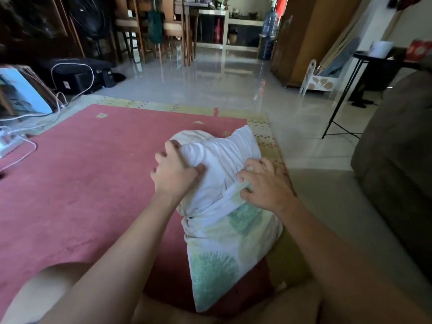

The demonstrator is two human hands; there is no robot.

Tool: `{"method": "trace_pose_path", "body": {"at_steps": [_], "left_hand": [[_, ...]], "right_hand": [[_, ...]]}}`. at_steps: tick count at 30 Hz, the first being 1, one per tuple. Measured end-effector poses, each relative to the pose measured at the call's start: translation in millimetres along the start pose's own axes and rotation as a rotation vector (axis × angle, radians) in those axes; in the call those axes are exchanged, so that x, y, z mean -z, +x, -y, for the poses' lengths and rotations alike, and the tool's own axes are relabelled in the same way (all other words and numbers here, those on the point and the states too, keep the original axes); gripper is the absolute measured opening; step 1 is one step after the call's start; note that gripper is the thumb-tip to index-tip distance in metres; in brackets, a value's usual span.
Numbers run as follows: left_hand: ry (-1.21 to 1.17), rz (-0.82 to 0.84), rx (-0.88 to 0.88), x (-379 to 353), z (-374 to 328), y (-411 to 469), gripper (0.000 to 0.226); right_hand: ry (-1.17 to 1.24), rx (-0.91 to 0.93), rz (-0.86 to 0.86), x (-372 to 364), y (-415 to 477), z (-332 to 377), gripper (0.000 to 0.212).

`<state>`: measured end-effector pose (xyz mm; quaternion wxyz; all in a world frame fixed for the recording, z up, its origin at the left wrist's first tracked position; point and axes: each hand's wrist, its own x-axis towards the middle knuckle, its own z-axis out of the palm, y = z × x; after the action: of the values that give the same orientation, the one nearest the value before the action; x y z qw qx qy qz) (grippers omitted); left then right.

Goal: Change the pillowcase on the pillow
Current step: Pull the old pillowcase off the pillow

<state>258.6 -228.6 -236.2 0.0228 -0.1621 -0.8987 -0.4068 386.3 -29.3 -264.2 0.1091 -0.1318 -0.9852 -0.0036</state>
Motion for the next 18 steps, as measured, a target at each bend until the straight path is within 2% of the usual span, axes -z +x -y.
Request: {"method": "trace_pose_path", "body": {"at_steps": [2, 3, 5, 7, 9, 11, 13, 15, 18], "left_hand": [[0.363, -0.169, -0.130, -7, -7, 9, 0.059], [0.504, -0.179, -0.184, -11, -12, 14, 0.057], [0.645, -0.006, -0.266, -24, -24, 23, 0.072], [0.665, 0.263, -0.334, -42, -31, 30, 0.091], [0.743, 0.413, -0.368, -59, -27, 36, 0.098], [0.815, 0.418, -0.358, -70, -14, 42, 0.094], [0.797, 0.386, -0.311, -74, 3, 50, 0.085], [0.769, 0.385, -0.240, -74, 22, 57, 0.078], [0.756, 0.426, -0.108, -74, 48, 59, 0.070]], "right_hand": [[0.082, 0.036, -0.024, -4, 3, 2, 0.019], [0.105, 0.047, -0.026, -8, 3, 3, 0.021], [0.079, 0.086, -0.007, -21, 0, 8, 0.032], [0.044, 0.113, 0.038, -35, -7, 14, 0.035], [0.092, 0.087, 0.070, -47, -18, 16, 0.032], [0.155, 0.036, 0.101, -58, -31, 15, 0.030], [0.170, 0.028, 0.152, -72, -47, 13, 0.038], [0.220, 0.029, 0.220, -83, -63, 12, 0.049], [0.266, 0.046, 0.277, -86, -71, 15, 0.050]]}}
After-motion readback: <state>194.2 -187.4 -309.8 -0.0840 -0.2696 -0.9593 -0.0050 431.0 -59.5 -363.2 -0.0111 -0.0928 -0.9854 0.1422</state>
